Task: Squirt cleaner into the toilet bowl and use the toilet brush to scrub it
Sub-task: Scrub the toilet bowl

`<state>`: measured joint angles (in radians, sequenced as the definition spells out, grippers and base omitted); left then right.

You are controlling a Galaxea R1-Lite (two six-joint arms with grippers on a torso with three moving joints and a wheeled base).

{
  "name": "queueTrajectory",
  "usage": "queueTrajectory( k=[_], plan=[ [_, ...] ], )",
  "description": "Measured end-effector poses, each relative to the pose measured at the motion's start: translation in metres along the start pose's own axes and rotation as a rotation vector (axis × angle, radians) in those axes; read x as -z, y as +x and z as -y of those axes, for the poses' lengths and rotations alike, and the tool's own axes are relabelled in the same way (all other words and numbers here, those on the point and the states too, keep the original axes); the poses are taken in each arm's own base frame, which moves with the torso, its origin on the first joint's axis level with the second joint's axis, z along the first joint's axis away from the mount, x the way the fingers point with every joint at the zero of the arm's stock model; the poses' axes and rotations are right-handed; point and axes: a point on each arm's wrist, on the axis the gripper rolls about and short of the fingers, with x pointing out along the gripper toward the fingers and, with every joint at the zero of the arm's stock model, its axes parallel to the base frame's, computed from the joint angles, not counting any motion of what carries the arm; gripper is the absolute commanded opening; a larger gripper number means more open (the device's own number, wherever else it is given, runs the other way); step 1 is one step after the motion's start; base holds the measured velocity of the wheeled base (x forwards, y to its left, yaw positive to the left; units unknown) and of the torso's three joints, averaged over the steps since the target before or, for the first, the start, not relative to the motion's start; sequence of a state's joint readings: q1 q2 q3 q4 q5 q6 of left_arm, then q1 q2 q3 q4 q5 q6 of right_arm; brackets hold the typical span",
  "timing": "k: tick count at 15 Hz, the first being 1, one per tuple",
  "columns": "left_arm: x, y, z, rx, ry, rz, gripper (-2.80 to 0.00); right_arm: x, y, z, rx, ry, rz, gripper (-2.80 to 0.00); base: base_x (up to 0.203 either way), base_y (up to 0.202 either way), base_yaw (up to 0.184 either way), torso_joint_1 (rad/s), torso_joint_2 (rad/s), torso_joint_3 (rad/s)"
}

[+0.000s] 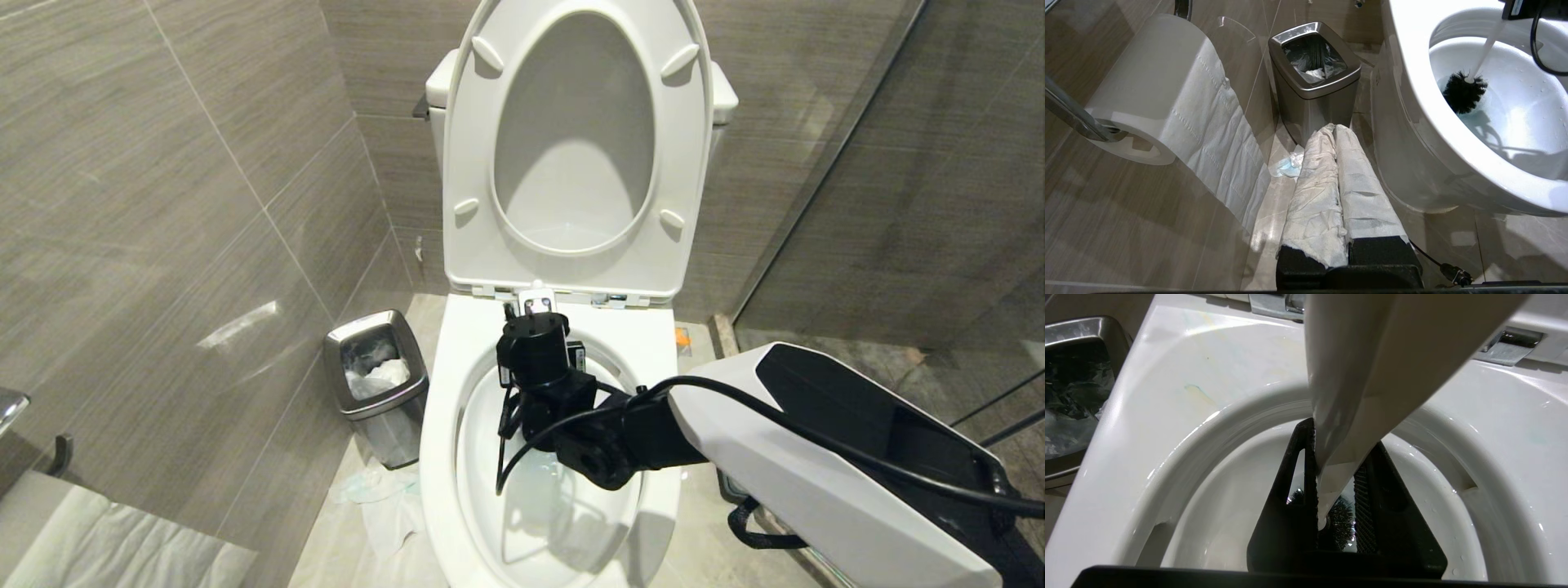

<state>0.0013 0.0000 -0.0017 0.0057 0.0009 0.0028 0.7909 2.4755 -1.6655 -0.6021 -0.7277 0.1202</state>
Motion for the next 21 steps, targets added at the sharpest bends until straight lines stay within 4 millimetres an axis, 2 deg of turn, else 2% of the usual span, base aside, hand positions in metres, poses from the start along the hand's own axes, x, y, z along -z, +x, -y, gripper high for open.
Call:
queueTrajectory(
  k=[3,9,11,14,21],
  plan=[
    [0.000,0.000,0.000,-0.001,0.001,0.000,-2.80,-0.012,-0.011,0.006,-0.004,0.002,0.000,-2.80,0.000,0.000,0.000,0.000,0.00,0.000],
    [0.000,0.000,0.000,0.000,0.000,0.000,-2.80,-0.040,-0.052,0.017,-0.037,0.002,0.005,-2.80,0.000,0.000,0.000,0.000,0.00,0.000],
    [0.000,0.000,0.000,0.000,0.000,0.000,-2.80,-0.043,-0.056,0.019,-0.040,0.004,0.007,-2.80,0.000,0.000,0.000,0.000,0.00,0.000],
    [0.000,0.000,0.000,0.000,0.000,0.000,-2.80,-0.036,-0.055,0.017,-0.041,0.005,-0.005,-2.80,0.000,0.000,0.000,0.000,0.00,0.000],
    [0.000,0.000,0.000,0.000,0.000,0.000,-2.80,0.005,-0.038,0.008,-0.025,-0.005,-0.065,-2.80,0.000,0.000,0.000,0.000,0.00,0.000]
  ],
)
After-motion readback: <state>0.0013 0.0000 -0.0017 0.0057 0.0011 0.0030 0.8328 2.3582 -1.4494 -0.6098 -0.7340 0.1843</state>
